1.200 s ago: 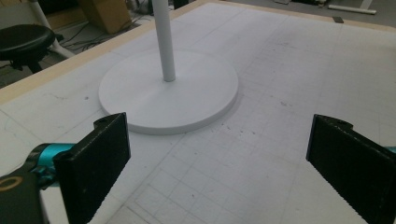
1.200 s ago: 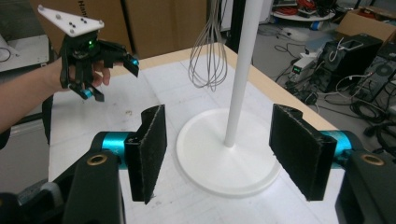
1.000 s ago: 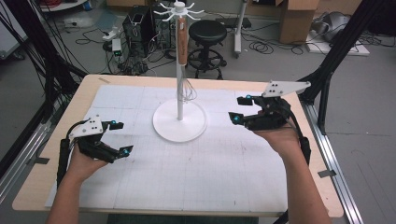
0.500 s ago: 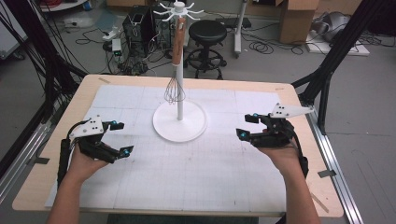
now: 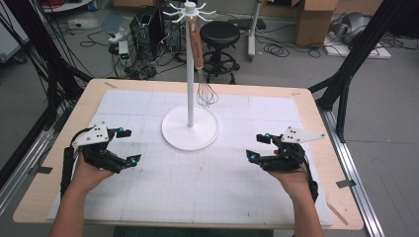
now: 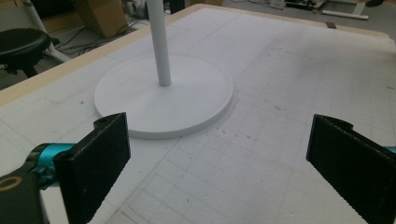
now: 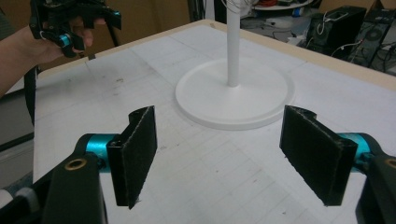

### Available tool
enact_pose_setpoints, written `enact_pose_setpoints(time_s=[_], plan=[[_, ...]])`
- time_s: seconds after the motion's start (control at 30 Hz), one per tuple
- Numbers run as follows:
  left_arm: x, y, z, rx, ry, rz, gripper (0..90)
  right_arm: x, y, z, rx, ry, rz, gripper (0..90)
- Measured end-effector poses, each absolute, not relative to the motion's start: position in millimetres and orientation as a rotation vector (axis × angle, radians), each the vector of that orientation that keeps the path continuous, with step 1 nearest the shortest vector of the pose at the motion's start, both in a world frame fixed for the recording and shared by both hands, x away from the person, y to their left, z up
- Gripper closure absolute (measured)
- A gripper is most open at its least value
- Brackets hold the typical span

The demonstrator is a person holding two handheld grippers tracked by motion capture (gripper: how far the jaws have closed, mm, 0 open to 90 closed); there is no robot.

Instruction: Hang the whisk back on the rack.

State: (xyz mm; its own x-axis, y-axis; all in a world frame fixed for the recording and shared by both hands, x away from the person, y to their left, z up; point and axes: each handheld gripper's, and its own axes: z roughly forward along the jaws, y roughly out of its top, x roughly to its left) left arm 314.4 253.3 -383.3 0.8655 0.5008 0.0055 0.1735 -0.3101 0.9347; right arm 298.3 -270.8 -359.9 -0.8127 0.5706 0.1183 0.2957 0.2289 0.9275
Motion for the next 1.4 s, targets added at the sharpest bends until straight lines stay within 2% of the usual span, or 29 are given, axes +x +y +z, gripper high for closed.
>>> enact_pose_setpoints(time_s=[0.27,0.57,1.4], plan=[[315,253,-385,1.867,0.501,0.333,6.9,299,-273,-377,0.851,2.275,1.567,18.9],[316,251,-388,1.873,0.508,0.322,6.9,302,-279,-380,0.874,2.252,1.547,11.3],[316,248,-392,1.89,0.506,0.309,6.9,305,-281,-382,0.892,2.255,1.526,10.7]])
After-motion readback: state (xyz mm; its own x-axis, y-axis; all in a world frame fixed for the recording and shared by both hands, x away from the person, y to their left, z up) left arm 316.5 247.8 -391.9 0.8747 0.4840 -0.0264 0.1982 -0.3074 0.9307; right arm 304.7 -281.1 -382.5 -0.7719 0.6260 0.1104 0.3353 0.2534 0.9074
